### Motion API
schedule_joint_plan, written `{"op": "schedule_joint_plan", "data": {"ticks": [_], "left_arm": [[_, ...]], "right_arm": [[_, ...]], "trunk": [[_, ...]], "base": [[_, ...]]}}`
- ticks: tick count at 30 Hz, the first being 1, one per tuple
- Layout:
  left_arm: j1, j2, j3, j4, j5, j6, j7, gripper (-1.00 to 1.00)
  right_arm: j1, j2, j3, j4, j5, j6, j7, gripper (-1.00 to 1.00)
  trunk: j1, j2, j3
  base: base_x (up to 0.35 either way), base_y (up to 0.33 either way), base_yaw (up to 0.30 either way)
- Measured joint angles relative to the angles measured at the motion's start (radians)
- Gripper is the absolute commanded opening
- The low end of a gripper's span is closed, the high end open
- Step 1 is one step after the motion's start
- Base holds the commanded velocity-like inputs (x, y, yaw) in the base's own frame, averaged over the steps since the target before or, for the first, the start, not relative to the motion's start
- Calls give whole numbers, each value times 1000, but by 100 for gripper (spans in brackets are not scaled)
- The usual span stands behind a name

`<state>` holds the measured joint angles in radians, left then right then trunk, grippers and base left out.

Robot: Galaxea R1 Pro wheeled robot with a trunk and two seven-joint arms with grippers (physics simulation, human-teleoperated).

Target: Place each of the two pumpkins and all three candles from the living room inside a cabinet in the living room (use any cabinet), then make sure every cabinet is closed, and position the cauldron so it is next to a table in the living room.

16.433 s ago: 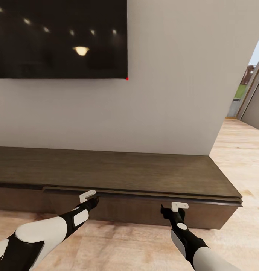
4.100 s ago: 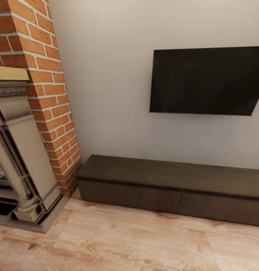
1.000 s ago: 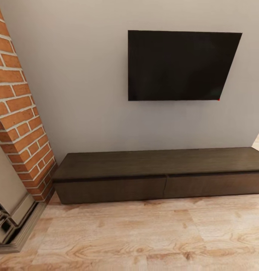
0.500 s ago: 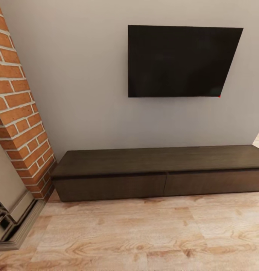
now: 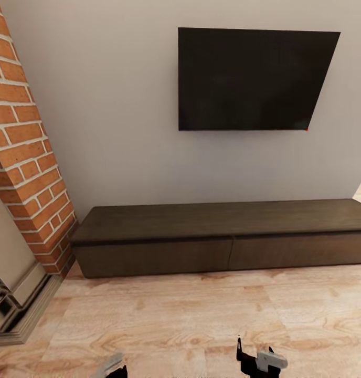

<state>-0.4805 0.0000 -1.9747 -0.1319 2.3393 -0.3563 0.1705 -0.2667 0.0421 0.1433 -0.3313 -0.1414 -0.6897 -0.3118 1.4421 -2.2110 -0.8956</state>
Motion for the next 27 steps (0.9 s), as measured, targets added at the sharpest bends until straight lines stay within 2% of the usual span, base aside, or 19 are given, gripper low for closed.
{"op": "schedule_joint_plan", "data": {"ticks": [2, 6, 7, 8, 9, 12, 13, 14, 17, 18, 19, 20, 21, 23, 24, 25, 26, 27], "left_arm": [[-44, -22, 0, 6, -1, 10, 30, 100], [-128, -78, 0, 12, -23, 18, 150, 100], [-152, -96, -1, 13, -40, 19, 200, 100], [-211, -158, 3, 14, -120, 16, 371, 100], [-230, -174, 0, 13, -134, 16, 396, 100], [-263, -174, 3, 1, -173, 12, 477, 100], [-277, -174, 3, -21, -183, 7, 499, 100], [-281, -174, 4, -37, -186, -4, 506, 100], [-286, -174, 4, -76, -205, -48, 525, 100], [-288, -174, 3, -118, -248, -79, 565, 100], [-288, -174, 3, -138, -268, -88, 591, 100], [-289, -174, 4, -201, -335, -103, 696, 100], [-289, -174, 4, -228, -360, -108, 744, 100], [-297, -174, 12, -357, -462, -118, 953, 100], [-300, -174, 18, -400, -490, -119, 1008, 100], [-304, -174, 37, -486, -545, -120, 1103, 100], [-306, -174, 51, -536, -574, -119, 1145, 100], [-310, -165, 108, -662, -654, -113, 1221, 100]], "right_arm": [[-27, 0, -1, -38, -12, 65, 1, 100], [-104, 0, -1, -80, -84, 178, 5, 100], [-135, -1, -1, -86, -118, 203, 7, 100], [-206, -11, -4, -93, -251, 279, 8, 100], [-295, -15, -2, -94, -265, 290, 8, 100], [-339, -49, -3, -95, -360, 324, 8, 100], [-371, -73, -3, -96, -433, 345, 8, 100], [-384, -84, -3, -96, -472, 357, 9, 100], [-401, -94, -3, -103, -521, 375, 16, 100], [-406, -98, -3, -118, -538, 382, 28, 100], [-407, -99, -3, -123, -543, 383, 32, 100], [-410, -100, -3, -134, -551, 387, 39, 100], [-410, -101, -3, -137, -553, 388, 40, 100], [-411, -102, -4, -143, -558, 389, 44, 100], [-412, -103, -4, -144, -558, 390, 45, 100], [-412, -105, -4, -147, -559, 390, 45, 100], [-412, -107, -5, -149, -560, 390, 46, 100], [-412, -118, -5, -156, -562, 390, 46, 100]], "trunk": [[8, -14, -6], [23, -42, -19], [27, -49, -22], [31, -56, -25], [34, -63, -28], [46, -84, -38], [50, -91, -41], [54, -98, -44], [65, -119, -54], [69, -126, -57], [73, -133, -60], [77, -140, -63], [81, -147, -66], [88, -161, -72], [92, -168, -75], [96, -175, -79], [100, -182, -82], [103, -189, -85]], "base": [[0, 0, 0], [0, 0, 0], [0, 0, 0], [0, 0, 0], [0, 0, 0], [0, 0, 0], [0, 0, 0], [0, 0, 0], [0, 0, 0], [0, 0, 0], [0, 0, 0], [0, 0, 0], [0, 0, 0], [0, 0, 0], [0, 0, 0], [0, 0, 0], [0, 0, 0], [0, 0, 0]]}}
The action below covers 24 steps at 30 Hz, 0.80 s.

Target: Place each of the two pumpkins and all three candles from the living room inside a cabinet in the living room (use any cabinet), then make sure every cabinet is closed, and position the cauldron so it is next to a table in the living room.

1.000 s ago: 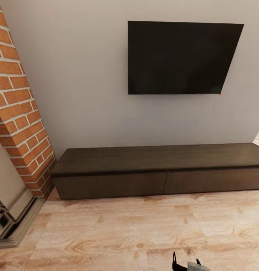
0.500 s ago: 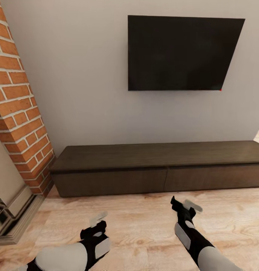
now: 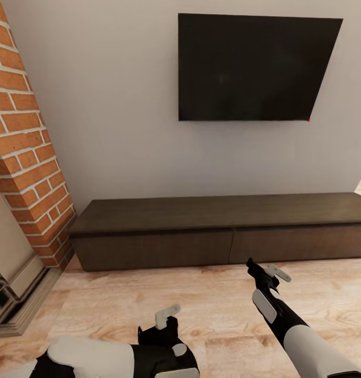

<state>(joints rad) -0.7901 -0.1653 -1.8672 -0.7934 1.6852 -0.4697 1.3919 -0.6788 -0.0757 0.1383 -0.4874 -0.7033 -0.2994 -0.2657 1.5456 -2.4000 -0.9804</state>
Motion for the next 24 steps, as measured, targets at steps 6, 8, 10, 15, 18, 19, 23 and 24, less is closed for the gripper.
{"op": "schedule_joint_plan", "data": {"ticks": [6, 8, 10, 15, 18, 19, 23, 24], "left_arm": [[-4, 252, 270, -410, -152, 145, 76, 100], [-4, 308, 328, -448, -158, 165, 64, 100], [-4, 373, 393, -479, -160, 179, 14, 100], [-4, 470, 455, -505, -153, 196, -119, 100], [-4, 547, 502, -542, -107, 218, -212, 100], [-4, 596, 519, -569, -62, 228, -276, 100], [-4, 686, 532, -609, 8, 237, -419, 100], [-4, 697, 532, -613, 14, 237, -440, 100]], "right_arm": [[0, -14, 0, -15, -15, 2, 20, 100], [0, -14, 0, -31, -16, 4, 29, 100], [0, -13, 1, -79, -20, 29, 36, 100], [1, -7, 3, -159, -63, 99, 41, 100], [1, -8, 2, -234, -126, 168, 42, 100], [1, -9, 2, -274, -182, 214, 46, 100], [4, -12, 6, -325, -288, 273, 120, 100], [5, -13, 6, -330, -297, 279, 142, 100]], "trunk": [[23, -42, -19], [31, -56, -25], [38, -70, -31], [55, -100, -48], [56, -100, -59], [57, -101, -63], [59, -101, -78], [59, -102, -82]], "base": [[0, 0, 0], [0, 0, 0], [0, 0, 0], [0, 0, 0], [0, 0, 0], [0, 0, 0], [0, 0, 0], [0, 0, 0]]}}
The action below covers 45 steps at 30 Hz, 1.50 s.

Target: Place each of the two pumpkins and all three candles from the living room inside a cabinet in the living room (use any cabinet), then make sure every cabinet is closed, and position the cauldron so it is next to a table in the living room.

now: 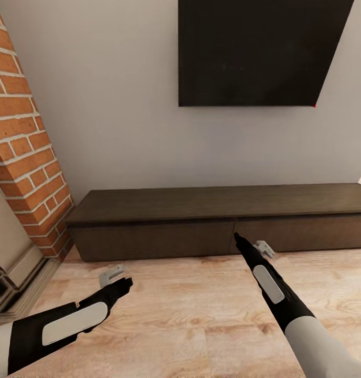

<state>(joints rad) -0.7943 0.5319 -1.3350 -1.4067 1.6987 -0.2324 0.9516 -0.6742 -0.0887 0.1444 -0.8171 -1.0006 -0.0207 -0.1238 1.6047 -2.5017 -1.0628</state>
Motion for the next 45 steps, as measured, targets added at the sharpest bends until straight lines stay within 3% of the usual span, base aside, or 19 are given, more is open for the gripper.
{"op": "schedule_joint_plan", "data": {"ticks": [3, 4, 5, 6, 10, 13, 20, 27, 33, 39, 45], "left_arm": [[0, 51, -6, -35, 19, -4, -103, 100], [0, 57, -9, -45, 20, -5, -110, 100], [0, 77, -23, -80, 20, -15, -122, 100], [0, 115, -60, -146, 19, -68, -130, 100], [0, 142, -92, -190, 19, -137, -133, 100], [0, 145, -106, -197, 19, -153, -131, 100], [0, 144, -133, -198, 18, -157, -129, 100], [0, 133, -153, -197, 19, -158, -134, 100], [0, 131, -164, -200, 17, -159, -140, 100], [0, 134, -167, -201, 17, -160, -181, 100], [0, 134, -181, -201, 17, -160, -207, 100]], "right_arm": [[17, -23, 4, -16, -28, 74, 152, 100], [21, -27, 4, -17, -29, 85, 173, 100], [32, -36, 4, -21, -32, 105, 226, 100], [43, -49, 4, -29, -34, 120, 284, 100], [69, -67, 4, -72, -35, 126, 312, 100], [104, -72, 5, -130, -34, 127, 316, 100], [115, -65, 9, -138, -34, 120, 318, 100], [130, -59, 5, -144, -61, 120, 346, 100], [130, -60, -1, -147, -132, 105, 367, 100], [130, -65, -11, -148, -258, 105, 388, 100], [130, -71, -82, -149, -319, 158, 447, 100]], "trunk": [[1, -1, -12], [2, -1, -16], [2, -1, -19], [3, -1, -23], [4, -2, -39], [6, -3, -50], [9, -5, -77], [12, -6, -105], [15, -8, -128], [18, -9, -151], [20, -11, -174]], "base": [[0, 0, 0], [0, 0, 0], [0, 0, 0], [0, 0, 0], [0, 0, 0], [0, 0, 0], [0, 0, 0], [0, 0, 0], [0, 0, 0], [0, 0, 0], [0, 0, 0]]}}
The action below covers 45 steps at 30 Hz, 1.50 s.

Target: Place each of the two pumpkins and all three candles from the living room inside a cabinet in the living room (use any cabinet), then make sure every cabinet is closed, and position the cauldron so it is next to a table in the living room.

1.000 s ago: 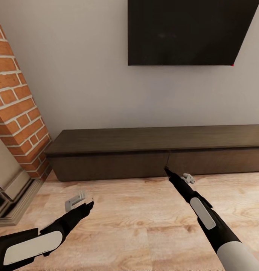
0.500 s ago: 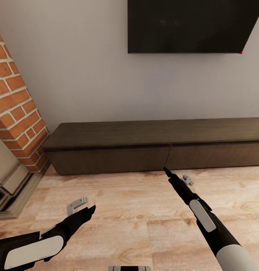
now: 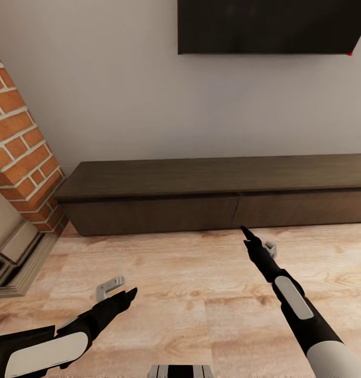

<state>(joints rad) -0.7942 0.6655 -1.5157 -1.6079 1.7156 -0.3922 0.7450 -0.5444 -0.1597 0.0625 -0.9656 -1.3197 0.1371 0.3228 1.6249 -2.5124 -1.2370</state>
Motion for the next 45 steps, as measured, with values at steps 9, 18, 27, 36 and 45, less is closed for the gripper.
{"op": "schedule_joint_plan", "data": {"ticks": [9, 18, 27, 36, 45], "left_arm": [[0, -1, -3, 0, 0, 2, -2, 100], [0, -2, -6, 0, 1, 3, -2, 100], [0, -2, -18, 2, 1, 2, -1, 100], [0, -2, -19, 2, 1, 2, -2, 100], [0, -2, -19, 2, 1, 2, 0, 100]], "right_arm": [[-3, -1, -47, -40, -33, 60, 26, 100], [-3, -1, -42, -105, -27, 62, 28, 100], [-1, -2, -41, -103, -22, 68, 31, 100], [0, -2, -41, -102, -3, 78, 80, 100], [2, 0, -46, -36, 1, 80, 89, 100]], "trunk": [[4, -2, -31], [4, -2, -31], [4, -2, -31], [3, -2, -31], [4, -2, -31]], "base": [[0, 0, 0], [0, 0, 0], [0, 0, 0], [130, 0, 0], [47, 0, 0]]}}
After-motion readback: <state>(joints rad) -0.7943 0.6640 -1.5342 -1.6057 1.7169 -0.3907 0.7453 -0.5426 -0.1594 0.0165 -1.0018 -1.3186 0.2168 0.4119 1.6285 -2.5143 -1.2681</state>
